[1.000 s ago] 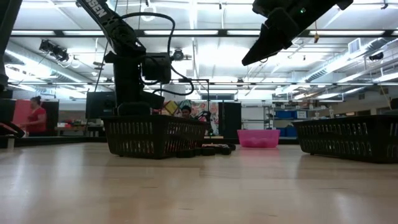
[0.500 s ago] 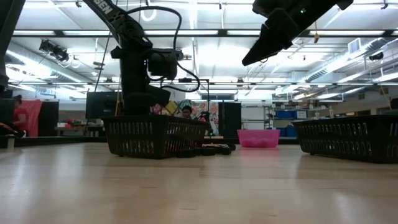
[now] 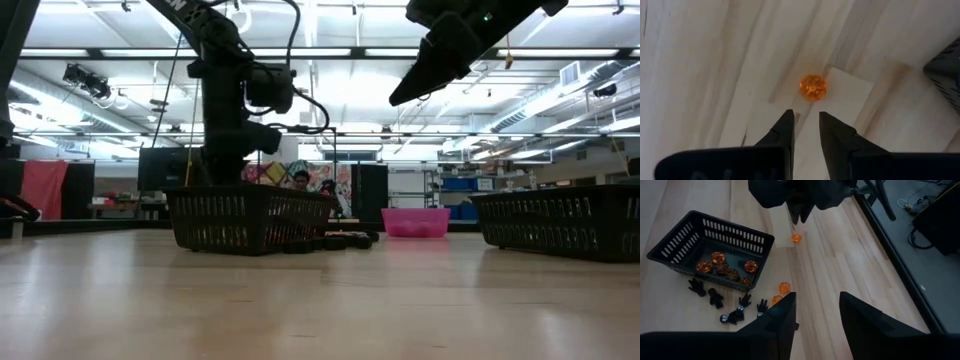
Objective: Sort Halloween decoration
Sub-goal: Put the orange pumpkin toy into the left black bin
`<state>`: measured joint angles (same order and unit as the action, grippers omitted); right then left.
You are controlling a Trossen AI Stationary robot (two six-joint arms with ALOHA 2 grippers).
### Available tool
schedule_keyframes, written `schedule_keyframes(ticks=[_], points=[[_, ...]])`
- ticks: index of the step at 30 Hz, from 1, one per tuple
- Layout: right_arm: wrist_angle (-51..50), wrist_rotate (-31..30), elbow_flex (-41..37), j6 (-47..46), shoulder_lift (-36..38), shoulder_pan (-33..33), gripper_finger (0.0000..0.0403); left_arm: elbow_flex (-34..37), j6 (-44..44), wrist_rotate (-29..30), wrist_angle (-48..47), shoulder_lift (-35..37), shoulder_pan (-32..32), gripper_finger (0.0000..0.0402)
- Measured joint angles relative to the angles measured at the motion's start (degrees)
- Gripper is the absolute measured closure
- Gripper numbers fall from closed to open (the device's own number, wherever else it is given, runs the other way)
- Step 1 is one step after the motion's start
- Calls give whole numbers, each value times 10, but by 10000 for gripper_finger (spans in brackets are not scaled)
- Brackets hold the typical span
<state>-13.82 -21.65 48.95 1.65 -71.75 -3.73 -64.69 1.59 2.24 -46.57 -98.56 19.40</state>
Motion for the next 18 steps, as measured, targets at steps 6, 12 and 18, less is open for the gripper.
schedule_keyframes(ticks=[6, 12, 18], points=[[0, 6, 0, 0, 0, 0, 247, 42, -49, 0, 76, 0, -17, 306], [0, 6, 0, -2, 0, 0, 247, 60, -87, 1, 101, 0, -14, 260], [0, 6, 0, -2, 0, 0, 247, 61, -107, 1, 127, 0, -12, 237]])
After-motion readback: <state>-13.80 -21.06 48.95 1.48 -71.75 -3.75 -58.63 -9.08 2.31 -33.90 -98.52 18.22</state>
